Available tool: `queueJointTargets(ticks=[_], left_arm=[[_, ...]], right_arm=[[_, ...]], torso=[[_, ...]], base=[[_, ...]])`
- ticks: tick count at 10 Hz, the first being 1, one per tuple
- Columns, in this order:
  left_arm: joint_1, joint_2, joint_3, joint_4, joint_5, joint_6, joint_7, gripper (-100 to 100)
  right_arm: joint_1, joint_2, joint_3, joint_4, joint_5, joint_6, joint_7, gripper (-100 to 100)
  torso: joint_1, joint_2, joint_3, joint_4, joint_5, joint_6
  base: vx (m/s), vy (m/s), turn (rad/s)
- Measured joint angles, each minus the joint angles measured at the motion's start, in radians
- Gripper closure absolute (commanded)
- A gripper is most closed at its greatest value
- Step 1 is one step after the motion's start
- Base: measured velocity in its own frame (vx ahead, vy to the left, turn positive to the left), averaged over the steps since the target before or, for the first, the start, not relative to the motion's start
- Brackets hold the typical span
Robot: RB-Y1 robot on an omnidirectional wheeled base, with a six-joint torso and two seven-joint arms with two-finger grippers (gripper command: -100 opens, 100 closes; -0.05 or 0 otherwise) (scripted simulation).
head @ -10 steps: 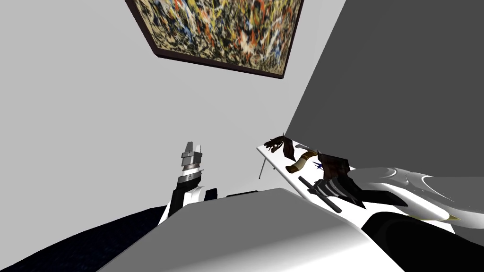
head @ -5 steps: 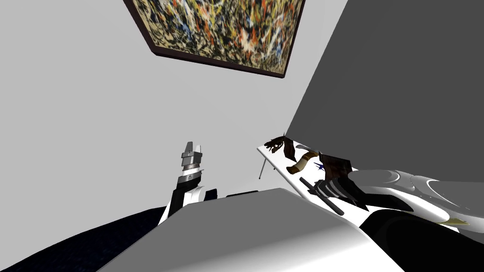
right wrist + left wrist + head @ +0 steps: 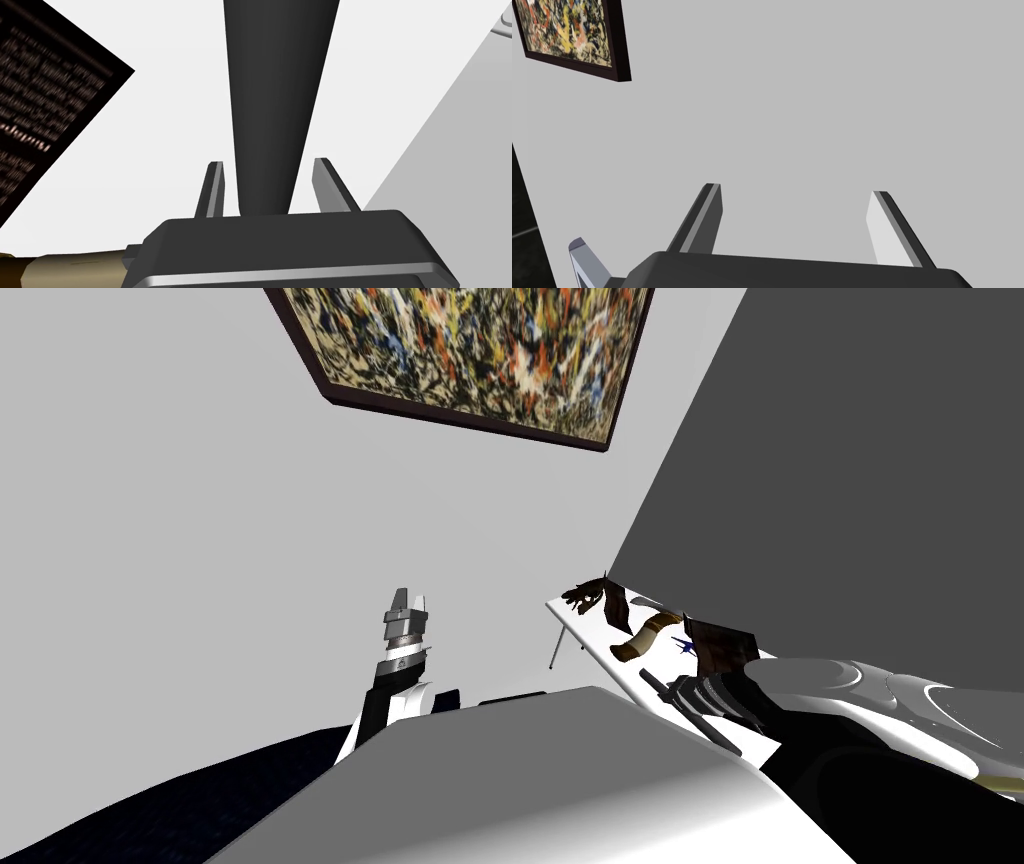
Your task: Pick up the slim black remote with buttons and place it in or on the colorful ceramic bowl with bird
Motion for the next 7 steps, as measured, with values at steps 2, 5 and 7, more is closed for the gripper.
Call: queueJointTargets(ticks=[2, 5, 7], left_arm=[[0.0, 0.0, 0.0, 0.0, 0.0, 0.0, 0.0, 0], [0.0, 0.0, 0.0, 0.0, 0.0, 0.0, 0.0, 0], [0.0, 0.0, 0.0, 0.0, 0.0, 0.0, 0.0, 0]], right_arm=[[0.0, 0.0, 0.0, 0.0, 0.0, 0.0, 0.0, 100], [0.0, 0.0, 0.0, 0.0, 0.0, 0.0, 0.0, 100], [-0.008, -0.033, -0.011, 0.0, -0.004, -0.012, -0.02, 100]], torso=[[0.0, 0.0, 0.0, 0.0, 0.0, 0.0], [0.0, 0.0, 0.0, 0.0, 0.0, 0.0], [0.001, 0.003, 0.002, 0.001, 0.0, 0.0]], base=[[0.0, 0.0, 0.0], [-0.008, 0.001, -0.027], [-0.051, 0.001, -0.076]])
